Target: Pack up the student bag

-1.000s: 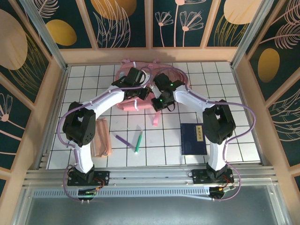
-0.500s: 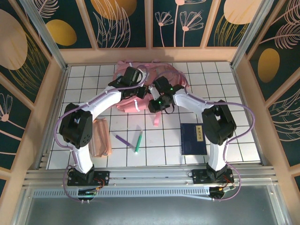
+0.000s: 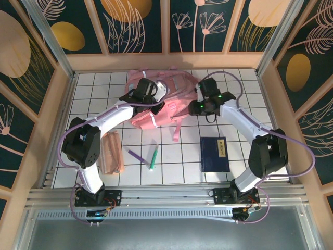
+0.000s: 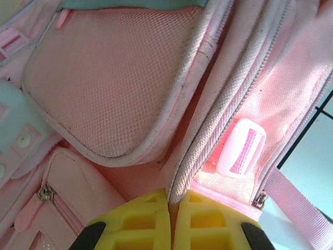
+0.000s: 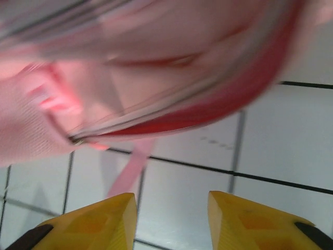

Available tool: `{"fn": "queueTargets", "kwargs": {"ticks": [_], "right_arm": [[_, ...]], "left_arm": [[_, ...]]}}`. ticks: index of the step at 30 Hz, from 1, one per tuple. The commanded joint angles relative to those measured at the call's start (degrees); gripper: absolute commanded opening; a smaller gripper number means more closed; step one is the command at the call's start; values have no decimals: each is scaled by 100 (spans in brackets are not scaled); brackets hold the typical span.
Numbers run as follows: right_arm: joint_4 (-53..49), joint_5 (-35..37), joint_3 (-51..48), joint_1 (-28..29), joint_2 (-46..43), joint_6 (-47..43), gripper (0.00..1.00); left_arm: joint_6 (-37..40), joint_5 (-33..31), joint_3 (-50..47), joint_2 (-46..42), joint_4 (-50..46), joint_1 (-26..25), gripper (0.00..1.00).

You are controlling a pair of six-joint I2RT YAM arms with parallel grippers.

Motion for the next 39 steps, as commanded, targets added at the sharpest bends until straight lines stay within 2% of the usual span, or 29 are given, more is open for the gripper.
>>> {"fn": "queueTargets", "kwargs": {"ticks": [1,2,4,6,7,10,14,18,21,23,24,26,27,28,30,33,37,39], "right_arm": [[87,389,-61,-424,-195,396,52],[246,230,-84,-634,-234,465,58],[721,-441,-187,-1173,-286,707,77],[1180,-1444,-258,-1766,-193,1156,76],[1521,-2059,-325,-2030,-90,1428,72],[2301,-3150,-368,-2338,331,1954,69],[2586,-3661,-114,-2263,829,2171,73],[2513,-3697,81,-2081,1245,2380,74],[2499,-3586,105,-1953,1448,2432,73],[2495,-3603,148,-1904,1554,2458,67],[2526,-3660,163,-1905,1609,2480,61],[2609,-3772,153,-1892,1633,2579,40],[2719,-3882,114,-1890,1609,2641,27],[2843,-3983,56,-1896,1564,2718,18],[2990,-4039,-46,-1893,1398,2869,7],[3417,-4050,-446,-1891,974,3230,0],[4641,-4243,-1300,-1897,259,4038,0],[5943,-4369,-1814,-1833,-74,4655,0]], "left_arm": [[675,323,-108,-309,599,56,0],[739,377,-169,-329,669,56,0],[964,556,-402,-426,903,53,0],[1341,797,-673,-551,1136,48,0],[1574,938,-817,-556,1237,48,0],[1918,1008,-1155,-895,1672,53,0],[2456,1485,-1282,-995,1761,64,0],[2990,1592,-1596,-1129,2202,65,0],[3350,1577,-1541,-1067,2104,61,0],[3557,1546,-1391,-1008,1871,73,0],[3611,1512,-1327,-990,1821,79,0],[3677,1509,-1278,-984,1832,138,0],[3693,1544,-1268,-998,1856,188,0],[3728,1562,-1259,-1015,1860,242,0],[3819,1567,-1266,-1050,1861,378,0],[3884,1531,-1339,-1075,1940,652,0],[3948,1527,-1538,-976,2334,1005,0],[3976,1440,-1587,-845,2488,1116,0]]}}
